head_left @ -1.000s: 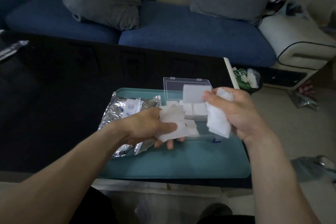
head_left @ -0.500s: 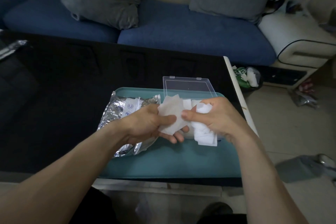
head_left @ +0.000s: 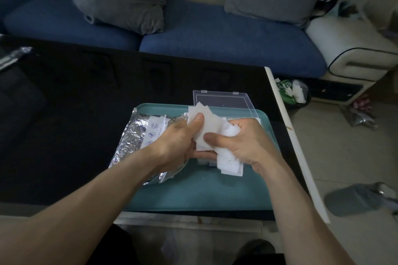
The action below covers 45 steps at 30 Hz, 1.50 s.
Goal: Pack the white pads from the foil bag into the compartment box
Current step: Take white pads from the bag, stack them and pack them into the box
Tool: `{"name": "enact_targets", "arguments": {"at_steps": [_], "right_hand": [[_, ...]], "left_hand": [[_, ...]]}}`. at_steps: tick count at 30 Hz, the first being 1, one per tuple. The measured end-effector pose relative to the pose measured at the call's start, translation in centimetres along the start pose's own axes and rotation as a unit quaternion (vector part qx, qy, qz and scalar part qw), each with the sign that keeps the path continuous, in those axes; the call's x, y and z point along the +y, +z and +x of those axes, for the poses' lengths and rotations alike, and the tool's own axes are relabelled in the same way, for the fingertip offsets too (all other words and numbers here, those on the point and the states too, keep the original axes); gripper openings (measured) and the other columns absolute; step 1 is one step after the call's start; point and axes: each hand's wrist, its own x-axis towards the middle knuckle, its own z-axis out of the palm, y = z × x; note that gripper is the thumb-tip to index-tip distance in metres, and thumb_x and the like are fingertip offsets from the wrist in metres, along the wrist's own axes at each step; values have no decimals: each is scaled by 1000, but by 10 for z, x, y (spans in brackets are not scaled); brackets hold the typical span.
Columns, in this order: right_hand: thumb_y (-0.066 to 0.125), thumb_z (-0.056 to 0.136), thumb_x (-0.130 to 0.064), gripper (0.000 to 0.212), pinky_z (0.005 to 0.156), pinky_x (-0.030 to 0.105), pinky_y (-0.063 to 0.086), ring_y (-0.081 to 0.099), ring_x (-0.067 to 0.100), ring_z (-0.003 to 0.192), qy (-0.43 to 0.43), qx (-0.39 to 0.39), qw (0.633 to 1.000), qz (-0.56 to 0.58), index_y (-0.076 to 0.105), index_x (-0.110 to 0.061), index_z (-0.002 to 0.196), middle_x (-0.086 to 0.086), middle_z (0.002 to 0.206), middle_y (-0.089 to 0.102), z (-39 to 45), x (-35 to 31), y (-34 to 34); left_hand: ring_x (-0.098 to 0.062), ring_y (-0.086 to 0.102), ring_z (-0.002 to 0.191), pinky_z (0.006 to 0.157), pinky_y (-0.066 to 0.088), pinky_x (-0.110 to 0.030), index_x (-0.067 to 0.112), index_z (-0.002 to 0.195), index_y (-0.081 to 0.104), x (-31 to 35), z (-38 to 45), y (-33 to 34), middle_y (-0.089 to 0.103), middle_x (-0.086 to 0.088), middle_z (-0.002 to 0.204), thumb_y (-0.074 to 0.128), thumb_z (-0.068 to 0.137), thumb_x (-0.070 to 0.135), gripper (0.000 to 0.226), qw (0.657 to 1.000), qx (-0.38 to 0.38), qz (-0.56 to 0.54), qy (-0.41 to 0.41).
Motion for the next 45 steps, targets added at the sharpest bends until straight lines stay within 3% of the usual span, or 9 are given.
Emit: {"name": "enact_targets", "arguments": {"at_steps": [4, 8, 13, 30, 34, 37, 39, 43, 45], "right_hand": [[89, 73, -21, 25, 73, 43, 61, 75, 26, 75, 18, 9, 999, 50, 75, -6, 87, 6, 79, 77, 3, 5, -11], [84, 73, -14, 24, 67, 33, 60, 74, 24, 75, 51, -21, 982, 179, 75, -5, 93, 11, 86, 78, 1, 4, -33], [84, 64, -20, 42, 65, 33, 58, 72, 24, 75, 78, -92, 962, 244, 72, -3, 101, 15, 89, 76, -1, 1, -28], [90, 71, -33, 42, 78, 39, 63, 75, 19, 83, 60, 4, 992, 113, 71, -20, 106, -1, 95, 77, 5, 6, 0], [89, 68, -20, 41, 72, 43, 61, 74, 30, 80, 35, -38, 981, 188, 73, -4, 102, 12, 91, 77, 8, 6, -9], [88, 59, -20, 45, 77, 43, 60, 74, 32, 83, 37, -113, 970, 210, 75, -3, 99, 17, 95, 76, 7, 5, -16], [90, 59, -26, 44, 73, 42, 62, 75, 29, 80, 18, -104, 986, 129, 75, -4, 94, 13, 90, 77, 3, 3, -15], [93, 55, -39, 55, 65, 34, 63, 75, 18, 74, -22, 9, 998, 60, 70, -16, 100, 4, 89, 76, 1, 1, -5], [89, 45, -51, 68, 64, 31, 62, 72, 11, 73, -26, 94, 994, 51, 65, -22, 101, -2, 91, 73, 4, 0, -6]], "left_hand": [[-45, 68, 102, 86, 58, -50, -2, 123, 58, -1, 3, 0, 68, -25, 116, 29, 107, 39, 52, 999, 26, 23, -5], [-24, 68, 67, 60, 56, -29, 3, 96, 66, 2, 5, -3, 69, -5, 75, 36, 108, 27, 40, 991, 101, 70, 59], [-15, 58, 49, 48, 47, -25, -8, 92, 61, -3, 4, -1, 67, -5, 64, 39, 105, 3, 29, 980, 31, 170, 96], [-34, 59, 78, 61, 48, -32, -3, 96, 65, -1, 3, -15, 66, -25, 83, 59, 73, -1, 24, 958, -173, 227, 34], [-35, 65, 90, 76, 53, -38, -18, 115, 56, 5, 2, -15, 62, -26, 100, 73, 70, 24, 64, 973, -202, 104, -26], [-31, 65, 105, 91, 54, -42, 6, 126, 65, 8, -1, -9, 65, -19, 117, 64, 85, 44, 56, 977, -208, -12, -46], [-29, 64, 110, 93, 55, -41, 11, 128, 65, 4, -2, -2, 65, -15, 124, 52, 94, 42, 48, 981, -187, -18, -43], [-24, 58, 60, 50, 50, -30, 6, 116, 59, -6, 8, 4, 61, -15, 77, 46, 102, 37, 37, 998, -37, 2, -55], [-22, 52, 55, 51, 46, -28, 6, 107, 57, -6, 10, 4, 56, -10, 71, 41, 104, 37, 35, 997, 4, -10, -72]]}}
